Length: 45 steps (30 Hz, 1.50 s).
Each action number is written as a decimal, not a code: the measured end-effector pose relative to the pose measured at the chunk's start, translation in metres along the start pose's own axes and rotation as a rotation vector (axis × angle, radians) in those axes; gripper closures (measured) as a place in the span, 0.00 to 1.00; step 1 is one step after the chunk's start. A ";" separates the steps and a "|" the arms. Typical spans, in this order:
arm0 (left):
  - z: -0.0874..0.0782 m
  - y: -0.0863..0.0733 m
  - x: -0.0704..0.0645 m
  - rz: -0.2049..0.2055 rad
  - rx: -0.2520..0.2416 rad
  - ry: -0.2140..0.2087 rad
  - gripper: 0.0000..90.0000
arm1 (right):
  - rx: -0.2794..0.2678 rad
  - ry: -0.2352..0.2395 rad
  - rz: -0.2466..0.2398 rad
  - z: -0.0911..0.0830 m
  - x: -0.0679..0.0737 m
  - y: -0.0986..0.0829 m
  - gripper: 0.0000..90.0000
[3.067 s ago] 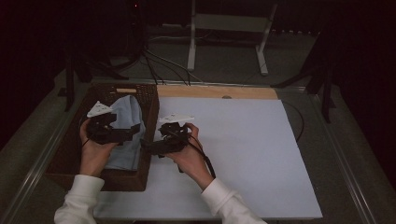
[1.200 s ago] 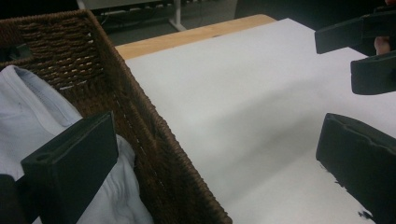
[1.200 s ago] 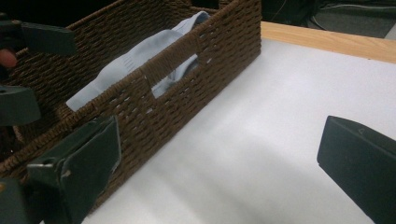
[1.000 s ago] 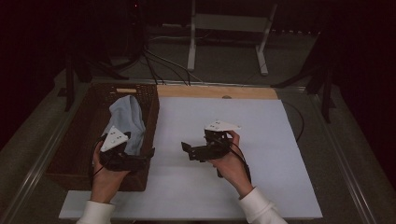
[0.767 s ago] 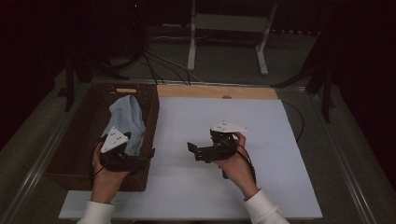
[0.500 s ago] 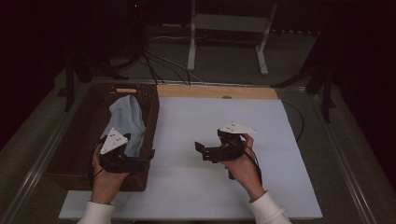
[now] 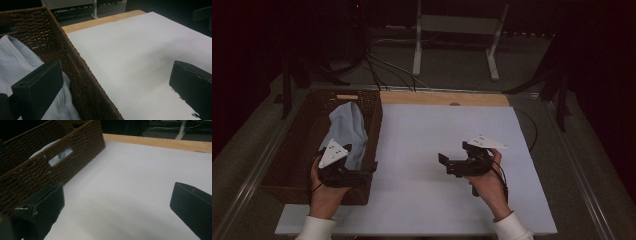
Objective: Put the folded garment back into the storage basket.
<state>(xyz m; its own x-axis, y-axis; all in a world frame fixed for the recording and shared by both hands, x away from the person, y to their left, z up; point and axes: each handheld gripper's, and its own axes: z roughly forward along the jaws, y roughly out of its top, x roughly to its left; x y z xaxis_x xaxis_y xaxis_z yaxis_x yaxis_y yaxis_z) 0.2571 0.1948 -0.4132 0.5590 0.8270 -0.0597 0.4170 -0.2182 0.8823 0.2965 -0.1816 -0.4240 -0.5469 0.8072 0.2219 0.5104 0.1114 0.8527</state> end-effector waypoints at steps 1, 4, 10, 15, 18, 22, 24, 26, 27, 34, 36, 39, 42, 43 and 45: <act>-0.001 0.000 0.000 -0.001 -0.007 -0.002 0.00 | -0.007 -0.010 0.005 -0.005 -0.005 -0.002 0.00; -0.002 -0.001 0.000 -0.003 -0.013 -0.003 0.00 | -0.016 -0.016 0.014 -0.011 -0.010 -0.004 0.00; -0.005 -0.003 0.000 -0.015 -0.026 -0.011 0.00 | -0.048 -0.030 0.027 -0.027 -0.024 -0.009 0.00; -0.009 -0.008 0.003 -0.026 -0.030 -0.002 0.00 | -0.075 -0.040 0.032 -0.043 -0.034 -0.018 0.00; -0.010 -0.009 0.004 -0.031 -0.033 0.000 0.00 | -0.084 -0.046 0.033 -0.048 -0.037 -0.021 0.00; -0.012 -0.010 0.005 -0.034 -0.043 0.004 0.00 | -0.105 -0.058 0.038 -0.056 -0.043 -0.027 0.00; -0.013 -0.010 0.005 -0.033 -0.045 0.003 0.00 | -0.121 -0.074 0.028 -0.060 -0.044 -0.030 0.00; -0.014 -0.010 0.006 -0.034 -0.053 0.005 0.00 | -0.131 -0.088 0.015 -0.064 -0.045 -0.031 0.00; -0.014 -0.010 0.007 -0.038 -0.054 0.005 0.00 | -0.135 -0.101 0.008 -0.066 -0.045 -0.033 0.00; -0.013 -0.011 0.007 -0.037 -0.048 0.004 0.00 | -0.145 -0.126 0.019 -0.074 -0.052 -0.038 0.00; -0.013 -0.010 0.007 -0.039 -0.051 0.005 0.00 | -0.152 -0.128 0.027 -0.077 -0.054 -0.040 0.00; -0.013 -0.011 0.007 -0.034 -0.048 0.008 0.00 | -0.154 -0.139 0.032 -0.080 -0.058 -0.043 0.00; -0.013 -0.011 0.008 -0.038 -0.044 0.006 0.00 | -0.160 -0.147 0.049 -0.084 -0.062 -0.046 0.00; -0.013 -0.012 0.008 -0.040 -0.043 0.003 0.00 | -0.158 -0.149 0.052 -0.085 -0.062 -0.047 0.00; -0.013 -0.012 0.008 -0.039 -0.041 0.002 0.00 | -0.158 -0.152 0.057 -0.086 -0.064 -0.049 0.00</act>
<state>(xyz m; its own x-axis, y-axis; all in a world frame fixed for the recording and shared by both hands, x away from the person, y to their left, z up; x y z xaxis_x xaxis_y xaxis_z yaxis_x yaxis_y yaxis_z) 0.2475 0.2102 -0.4180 0.5418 0.8353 -0.0931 0.4083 -0.1647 0.8979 0.2494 -0.2889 -0.4394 -0.4076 0.8892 0.2077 0.4208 -0.0189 0.9069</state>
